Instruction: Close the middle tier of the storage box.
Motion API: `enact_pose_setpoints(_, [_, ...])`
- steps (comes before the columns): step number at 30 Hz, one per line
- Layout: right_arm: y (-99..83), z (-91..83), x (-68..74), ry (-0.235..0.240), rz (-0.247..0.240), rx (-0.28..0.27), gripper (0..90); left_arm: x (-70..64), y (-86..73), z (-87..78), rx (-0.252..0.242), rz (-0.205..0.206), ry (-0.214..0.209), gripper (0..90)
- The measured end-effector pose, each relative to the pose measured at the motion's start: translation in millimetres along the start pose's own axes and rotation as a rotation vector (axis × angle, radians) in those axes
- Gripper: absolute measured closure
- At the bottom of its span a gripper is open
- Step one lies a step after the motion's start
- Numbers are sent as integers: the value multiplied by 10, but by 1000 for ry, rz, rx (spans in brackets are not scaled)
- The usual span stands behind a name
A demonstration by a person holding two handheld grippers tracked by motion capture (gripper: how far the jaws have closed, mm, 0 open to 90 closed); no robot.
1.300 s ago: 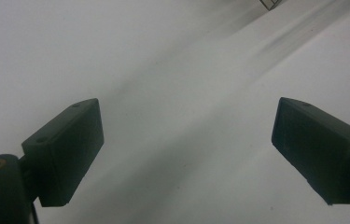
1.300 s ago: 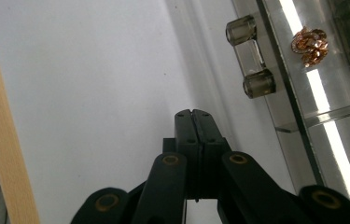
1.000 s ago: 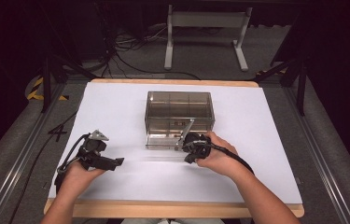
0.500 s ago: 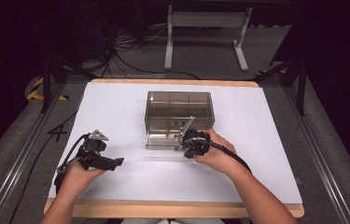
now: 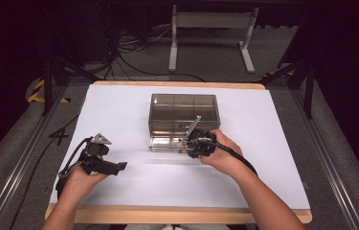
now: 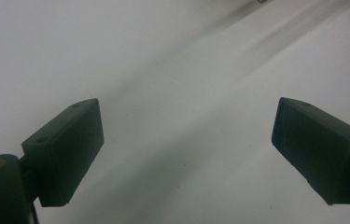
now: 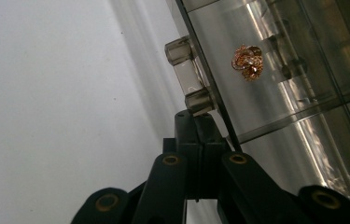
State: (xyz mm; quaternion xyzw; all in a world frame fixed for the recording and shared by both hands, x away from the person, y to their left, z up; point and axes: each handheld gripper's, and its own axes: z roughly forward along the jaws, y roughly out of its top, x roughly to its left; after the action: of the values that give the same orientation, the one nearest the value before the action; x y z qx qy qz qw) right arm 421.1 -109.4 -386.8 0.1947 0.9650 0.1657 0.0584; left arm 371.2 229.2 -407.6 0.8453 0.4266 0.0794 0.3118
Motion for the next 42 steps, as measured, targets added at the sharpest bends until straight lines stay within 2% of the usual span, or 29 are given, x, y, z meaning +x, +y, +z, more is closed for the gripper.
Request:
enact_pose_setpoints(18, [35,-59,-114,-62,9,-45,900,6,0,-6,1,5,5,98])
enact_pose_setpoints(25, [33,-70,-150,-87,38,-69,900,5,-1,-7,1,7,4,98])
enact_pose_setpoints(42, [26,-55,-246,-139,59,-105,900,11,-2,-8,1,8,6,97])
